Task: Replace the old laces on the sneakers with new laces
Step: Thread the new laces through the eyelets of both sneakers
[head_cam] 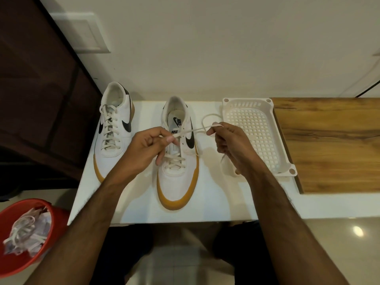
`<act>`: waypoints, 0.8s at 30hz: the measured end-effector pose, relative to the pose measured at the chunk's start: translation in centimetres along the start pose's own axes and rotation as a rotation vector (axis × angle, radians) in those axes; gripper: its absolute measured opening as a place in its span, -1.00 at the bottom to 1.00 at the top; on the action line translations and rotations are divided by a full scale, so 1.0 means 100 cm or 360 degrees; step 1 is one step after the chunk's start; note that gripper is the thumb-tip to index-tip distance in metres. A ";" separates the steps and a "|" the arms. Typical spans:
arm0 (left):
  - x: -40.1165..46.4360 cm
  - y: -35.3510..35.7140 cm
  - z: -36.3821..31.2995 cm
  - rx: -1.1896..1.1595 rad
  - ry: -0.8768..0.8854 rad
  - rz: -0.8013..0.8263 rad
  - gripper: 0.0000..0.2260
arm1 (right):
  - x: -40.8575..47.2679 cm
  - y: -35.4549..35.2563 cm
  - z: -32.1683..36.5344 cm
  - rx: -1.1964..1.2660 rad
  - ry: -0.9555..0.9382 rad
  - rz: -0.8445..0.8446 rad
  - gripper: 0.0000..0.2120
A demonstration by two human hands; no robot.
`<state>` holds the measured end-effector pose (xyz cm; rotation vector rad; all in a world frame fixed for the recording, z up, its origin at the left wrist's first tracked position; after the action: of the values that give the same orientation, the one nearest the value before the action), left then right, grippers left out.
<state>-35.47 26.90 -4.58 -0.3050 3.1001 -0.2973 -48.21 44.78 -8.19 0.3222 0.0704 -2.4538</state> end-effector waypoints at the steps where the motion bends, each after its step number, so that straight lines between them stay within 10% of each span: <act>1: 0.000 -0.004 0.000 -0.0013 -0.0017 -0.0042 -0.82 | 0.000 -0.002 -0.003 0.0033 0.0052 0.0018 -0.76; 8: -0.003 -0.035 0.032 0.0035 -0.0296 -0.0337 -0.76 | -0.006 0.011 -0.022 -0.0016 0.0428 0.0364 -0.97; 24: -0.006 -0.047 0.052 0.0132 -0.0529 -0.0565 -0.75 | -0.009 0.001 -0.004 -0.0033 0.0188 0.0322 -0.70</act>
<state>-33.85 21.52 -8.84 -0.8134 2.6873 -0.3378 -47.40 45.29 -8.36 0.4429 0.1081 -2.2316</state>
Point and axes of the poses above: each hand's wrist, its own x-axis towards the middle knuckle, its own y-axis out of the palm, z = x × y, the point moved 8 cm from there along x, towards the middle knuckle, and after that the axes turned 4 degrees about z, right-handed, at the moved point
